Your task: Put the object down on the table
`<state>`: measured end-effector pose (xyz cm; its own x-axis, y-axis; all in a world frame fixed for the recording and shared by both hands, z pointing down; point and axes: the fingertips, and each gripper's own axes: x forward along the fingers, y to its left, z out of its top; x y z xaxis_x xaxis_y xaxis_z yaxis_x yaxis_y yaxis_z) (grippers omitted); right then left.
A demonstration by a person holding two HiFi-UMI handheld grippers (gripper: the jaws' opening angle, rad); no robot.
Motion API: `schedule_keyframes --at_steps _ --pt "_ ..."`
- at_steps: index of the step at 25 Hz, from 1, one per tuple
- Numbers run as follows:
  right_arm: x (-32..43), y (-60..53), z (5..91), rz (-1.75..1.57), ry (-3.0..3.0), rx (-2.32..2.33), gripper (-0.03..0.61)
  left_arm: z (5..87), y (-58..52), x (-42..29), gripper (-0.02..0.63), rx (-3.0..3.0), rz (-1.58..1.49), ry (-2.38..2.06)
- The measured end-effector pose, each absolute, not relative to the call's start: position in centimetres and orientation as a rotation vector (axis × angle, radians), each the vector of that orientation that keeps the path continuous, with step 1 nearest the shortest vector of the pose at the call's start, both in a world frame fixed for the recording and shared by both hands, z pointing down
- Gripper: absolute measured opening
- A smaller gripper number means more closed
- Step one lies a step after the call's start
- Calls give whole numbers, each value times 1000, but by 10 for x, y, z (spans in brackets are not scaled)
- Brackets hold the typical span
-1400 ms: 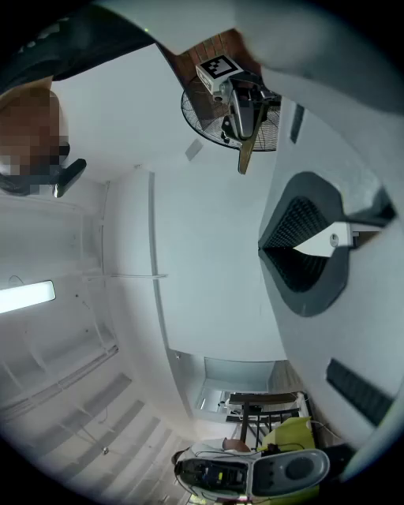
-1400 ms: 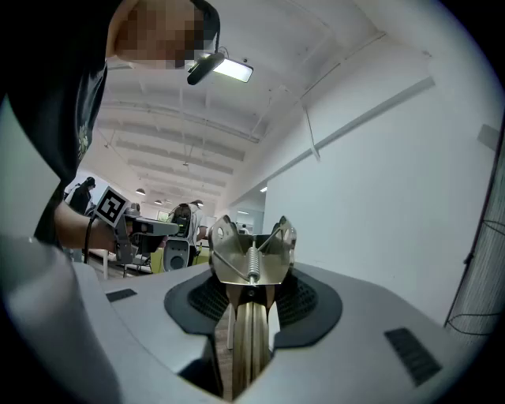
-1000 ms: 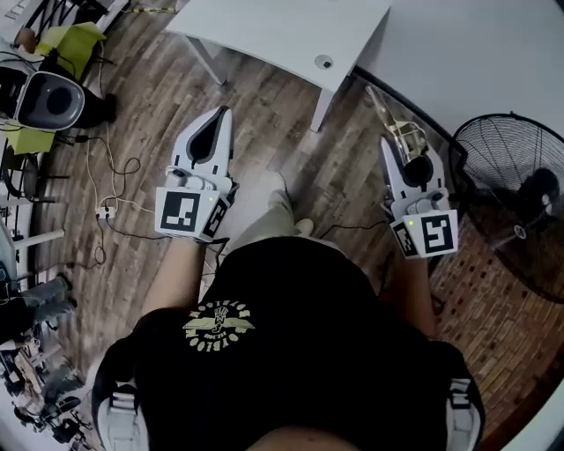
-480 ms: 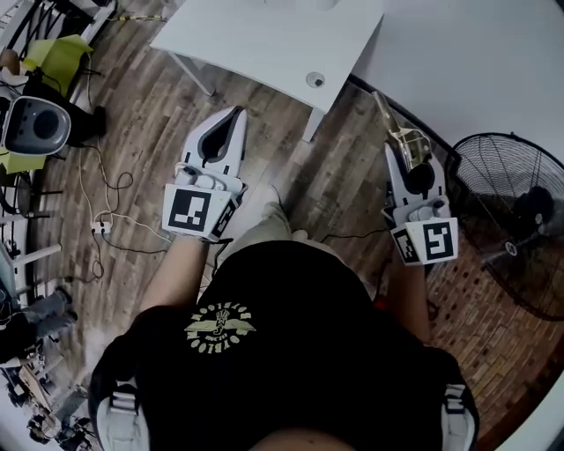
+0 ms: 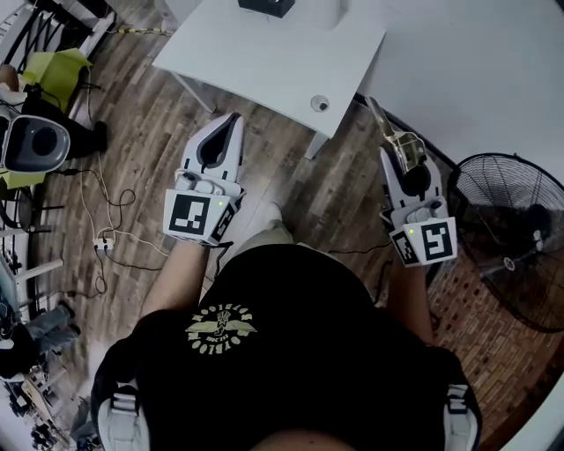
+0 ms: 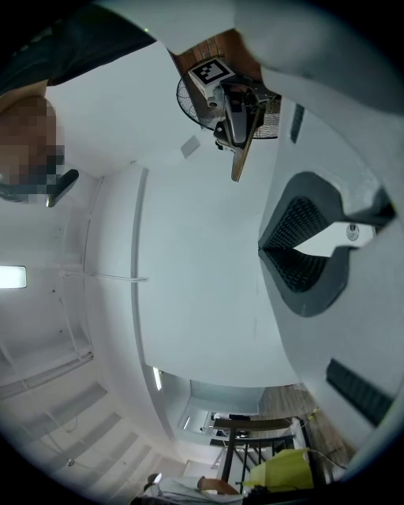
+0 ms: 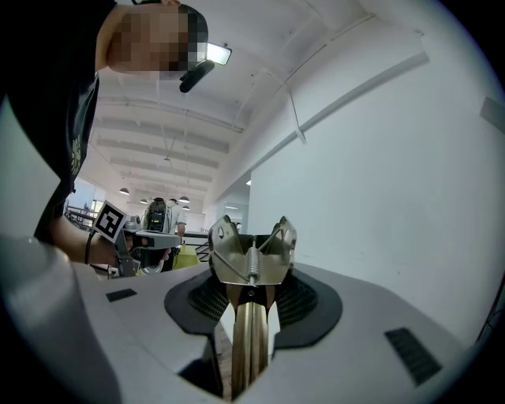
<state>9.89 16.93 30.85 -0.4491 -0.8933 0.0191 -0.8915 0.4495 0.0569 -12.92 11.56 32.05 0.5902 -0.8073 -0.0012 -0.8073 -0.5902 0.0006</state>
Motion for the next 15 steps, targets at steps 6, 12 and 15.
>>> schedule_keyframes --at_steps 6,12,15 --pt "84 140 301 -68 -2624 1637 143 321 82 -140 8 2817 -17 -1375" --pt "68 123 297 -85 -2600 1673 143 329 52 -153 6 2824 -21 -1331" --pt "67 123 300 -67 -2586 1692 143 329 48 -152 8 2825 -30 -1316"
